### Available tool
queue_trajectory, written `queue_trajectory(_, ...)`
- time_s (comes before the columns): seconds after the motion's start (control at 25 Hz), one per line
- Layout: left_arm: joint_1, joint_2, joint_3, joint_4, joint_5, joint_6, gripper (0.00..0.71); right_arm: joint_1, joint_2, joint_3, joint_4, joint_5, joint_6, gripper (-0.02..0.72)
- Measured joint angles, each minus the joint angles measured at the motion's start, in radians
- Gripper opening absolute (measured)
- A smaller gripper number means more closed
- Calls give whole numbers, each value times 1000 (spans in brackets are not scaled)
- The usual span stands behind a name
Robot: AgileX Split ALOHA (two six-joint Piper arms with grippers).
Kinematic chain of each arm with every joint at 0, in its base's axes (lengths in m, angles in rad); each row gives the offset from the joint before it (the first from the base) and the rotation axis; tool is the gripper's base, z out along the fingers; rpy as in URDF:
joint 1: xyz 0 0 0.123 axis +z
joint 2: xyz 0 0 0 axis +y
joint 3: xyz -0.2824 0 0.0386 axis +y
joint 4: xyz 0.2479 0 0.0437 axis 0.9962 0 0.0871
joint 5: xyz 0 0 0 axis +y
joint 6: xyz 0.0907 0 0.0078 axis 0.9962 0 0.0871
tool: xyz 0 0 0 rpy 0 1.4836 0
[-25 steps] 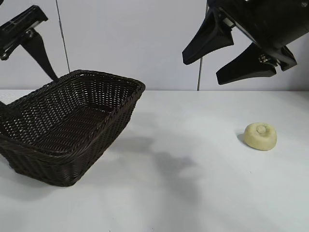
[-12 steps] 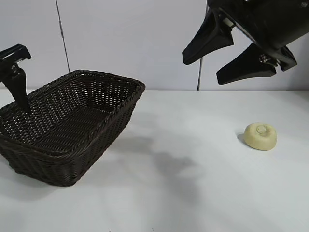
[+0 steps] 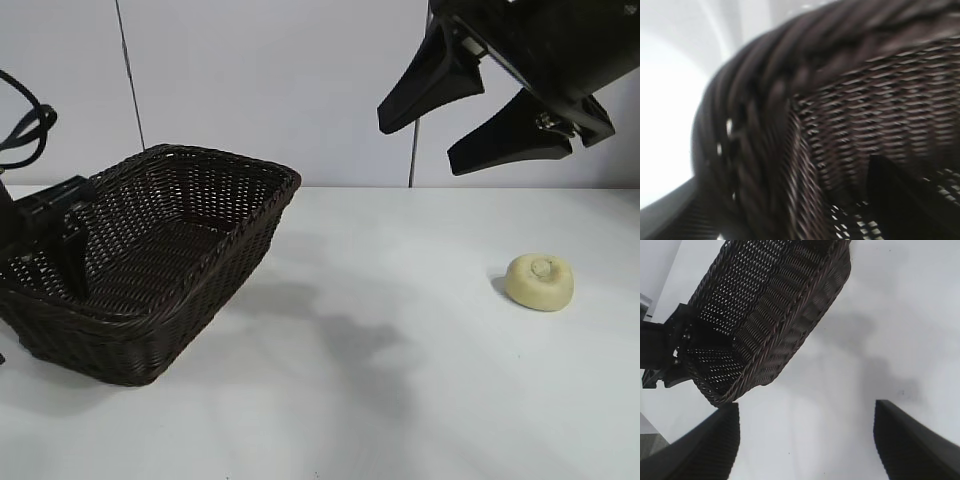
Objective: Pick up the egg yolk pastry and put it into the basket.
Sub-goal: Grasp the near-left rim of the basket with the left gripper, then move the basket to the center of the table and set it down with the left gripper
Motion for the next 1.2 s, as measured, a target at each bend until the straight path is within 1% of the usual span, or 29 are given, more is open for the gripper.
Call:
queue_trajectory(0.12, 0, 8, 0, -22, -13, 0, 423, 0, 0, 0, 0, 0, 0, 538)
queue_trajectory(0.28, 0, 9, 0, -48, -14, -1, 221, 0, 0, 0, 0, 0, 0, 538)
queue_trajectory(0.36, 1, 9, 0, -65, -32, -15, 141, 0, 0, 0, 0, 0, 0, 538)
queue_trajectory(0.4, 1, 9, -1, -67, -42, -16, 114, 0, 0, 0, 0, 0, 0, 538)
queue_trajectory(0.44, 1, 8, -1, -67, -43, -10, 104, 0, 0, 0, 0, 0, 0, 538)
queue_trajectory(0.64, 7, -21, -1, -83, -20, -3, 103, 0, 0, 0, 0, 0, 0, 538)
queue_trajectory(0.8, 41, -66, -6, -87, 20, 67, 103, 0, 0, 0, -1, 0, 0, 538)
queue_trajectory(0.88, 63, -70, -27, -104, 60, 159, 103, 0, 0, 0, -1, 0, 0, 538)
queue_trajectory(1.04, 108, -70, -86, -180, 126, 425, 103, 0, 0, 0, -1, 0, 0, 538)
queue_trajectory(1.2, 126, -56, -181, -218, 209, 674, 103, 0, 0, 0, -1, 0, 0, 538)
